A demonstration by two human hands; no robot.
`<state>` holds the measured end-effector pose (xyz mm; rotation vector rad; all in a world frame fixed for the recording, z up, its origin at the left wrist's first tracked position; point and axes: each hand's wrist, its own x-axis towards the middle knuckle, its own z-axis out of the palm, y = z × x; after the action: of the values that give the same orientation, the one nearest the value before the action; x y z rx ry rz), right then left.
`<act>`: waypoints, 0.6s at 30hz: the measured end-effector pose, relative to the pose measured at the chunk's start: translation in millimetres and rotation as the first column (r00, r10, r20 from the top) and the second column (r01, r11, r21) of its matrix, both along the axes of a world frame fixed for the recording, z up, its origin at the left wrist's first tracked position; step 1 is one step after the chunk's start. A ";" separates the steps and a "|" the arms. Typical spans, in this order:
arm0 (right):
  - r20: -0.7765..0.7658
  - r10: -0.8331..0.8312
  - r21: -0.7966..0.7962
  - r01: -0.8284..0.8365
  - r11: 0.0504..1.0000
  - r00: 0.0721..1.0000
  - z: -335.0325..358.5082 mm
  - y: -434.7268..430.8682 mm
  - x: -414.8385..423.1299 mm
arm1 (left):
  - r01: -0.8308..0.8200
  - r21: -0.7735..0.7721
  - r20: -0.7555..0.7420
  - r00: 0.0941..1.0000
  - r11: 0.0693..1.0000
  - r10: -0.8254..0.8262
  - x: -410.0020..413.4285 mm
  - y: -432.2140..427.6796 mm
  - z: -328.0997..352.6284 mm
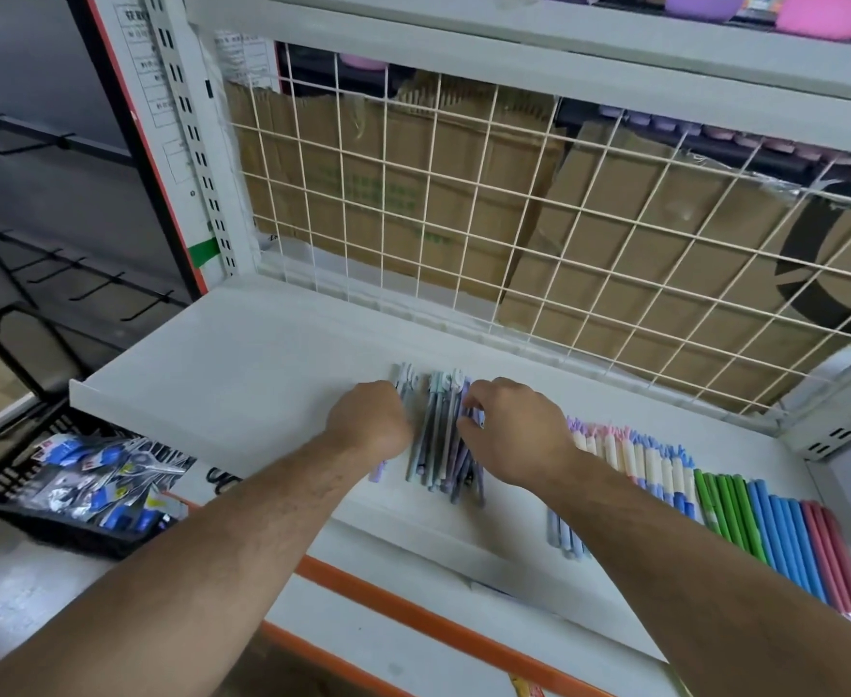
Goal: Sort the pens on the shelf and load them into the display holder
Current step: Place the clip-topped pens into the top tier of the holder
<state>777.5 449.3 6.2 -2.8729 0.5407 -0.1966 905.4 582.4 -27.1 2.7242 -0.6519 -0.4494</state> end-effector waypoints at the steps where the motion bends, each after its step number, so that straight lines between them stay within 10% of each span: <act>1: -0.004 -0.001 0.001 0.001 1.000 1.000 0.1 -0.3 -0.8 | -0.008 -0.006 -0.002 1.000 1.000 0.008 0.9 -0.4 -0.8; 11: -0.027 -0.019 0.028 0.019 0.999 0.999 9.5 -0.7 -13.7 | -0.131 -0.154 -0.152 0.982 0.979 0.108 5.3 0.1 10.2; 18: -0.015 -0.075 0.387 0.075 0.919 0.997 28.7 4.4 -24.2 | -0.311 -0.628 -0.495 0.867 0.713 -0.058 -14.5 -16.8 52.0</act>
<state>753.2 453.7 34.8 -2.4691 0.6131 -0.0882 890.9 565.6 24.9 1.8108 -0.3675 -0.6605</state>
